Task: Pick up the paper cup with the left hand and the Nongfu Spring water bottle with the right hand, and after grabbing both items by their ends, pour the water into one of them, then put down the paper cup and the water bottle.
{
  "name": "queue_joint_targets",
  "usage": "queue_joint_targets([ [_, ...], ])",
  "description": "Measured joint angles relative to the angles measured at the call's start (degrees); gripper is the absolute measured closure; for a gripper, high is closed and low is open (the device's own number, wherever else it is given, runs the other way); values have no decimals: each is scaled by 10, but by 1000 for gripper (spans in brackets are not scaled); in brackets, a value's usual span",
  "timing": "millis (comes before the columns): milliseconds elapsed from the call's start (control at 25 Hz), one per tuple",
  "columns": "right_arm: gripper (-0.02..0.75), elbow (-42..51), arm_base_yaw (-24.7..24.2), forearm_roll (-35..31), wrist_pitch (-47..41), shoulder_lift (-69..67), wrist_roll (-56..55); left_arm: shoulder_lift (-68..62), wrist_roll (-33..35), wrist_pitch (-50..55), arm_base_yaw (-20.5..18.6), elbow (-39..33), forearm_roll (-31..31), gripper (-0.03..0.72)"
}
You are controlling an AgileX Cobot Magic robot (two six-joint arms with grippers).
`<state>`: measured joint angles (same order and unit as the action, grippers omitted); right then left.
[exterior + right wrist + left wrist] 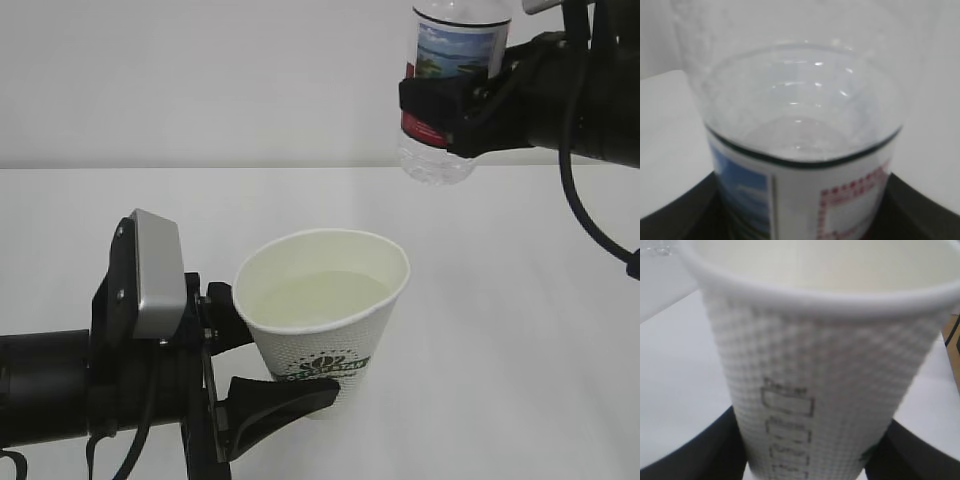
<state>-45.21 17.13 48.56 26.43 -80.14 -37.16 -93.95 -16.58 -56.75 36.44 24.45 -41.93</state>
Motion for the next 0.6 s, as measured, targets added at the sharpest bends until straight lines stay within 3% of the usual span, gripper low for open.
queue_joint_targets([
  [600, 232, 0, -2, -109, -45, 0, 114, 0, 0, 0, 0, 0, 0, 224],
])
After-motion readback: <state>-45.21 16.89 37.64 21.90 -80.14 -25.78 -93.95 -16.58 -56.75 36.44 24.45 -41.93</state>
